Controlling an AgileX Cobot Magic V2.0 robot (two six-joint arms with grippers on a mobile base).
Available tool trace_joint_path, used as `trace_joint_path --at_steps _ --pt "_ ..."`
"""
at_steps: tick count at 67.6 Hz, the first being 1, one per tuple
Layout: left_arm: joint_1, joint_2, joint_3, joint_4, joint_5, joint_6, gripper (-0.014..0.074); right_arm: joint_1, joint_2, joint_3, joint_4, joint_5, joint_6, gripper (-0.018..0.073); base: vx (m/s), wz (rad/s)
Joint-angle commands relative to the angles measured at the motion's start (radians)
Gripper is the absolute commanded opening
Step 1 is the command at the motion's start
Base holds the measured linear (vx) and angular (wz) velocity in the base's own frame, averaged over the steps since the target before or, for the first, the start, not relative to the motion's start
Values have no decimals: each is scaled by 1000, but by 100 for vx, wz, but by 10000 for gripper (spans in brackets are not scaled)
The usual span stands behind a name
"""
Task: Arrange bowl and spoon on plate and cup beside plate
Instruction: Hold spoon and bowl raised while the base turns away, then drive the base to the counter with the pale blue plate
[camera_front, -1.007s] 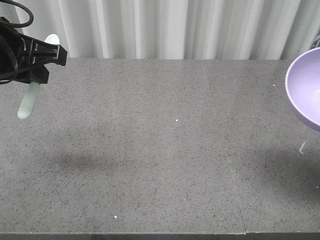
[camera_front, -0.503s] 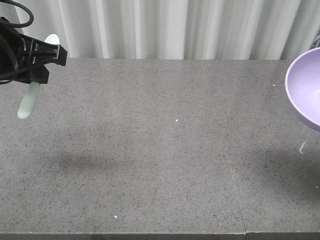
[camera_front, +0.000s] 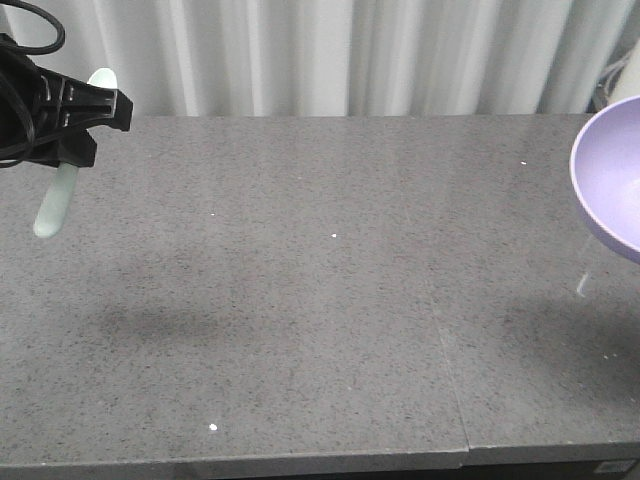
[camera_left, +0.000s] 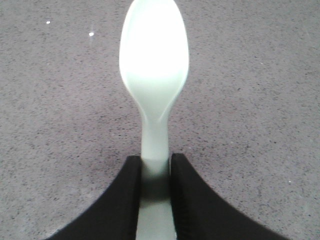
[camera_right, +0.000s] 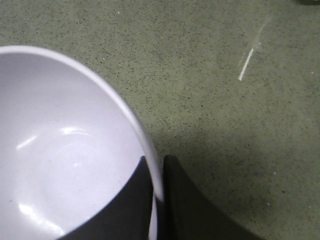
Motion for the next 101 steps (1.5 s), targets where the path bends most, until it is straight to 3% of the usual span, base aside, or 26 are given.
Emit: trace_joint_path --at_steps 1,101 --pt "-5 -36 -28 2 -22 1 0 -8 -15 -23 -1 -55 -7 -6 -4 -17" --pt "-5 -36 -28 2 -22 1 0 -8 -15 -23 -1 -55 -7 -6 -6 -40"
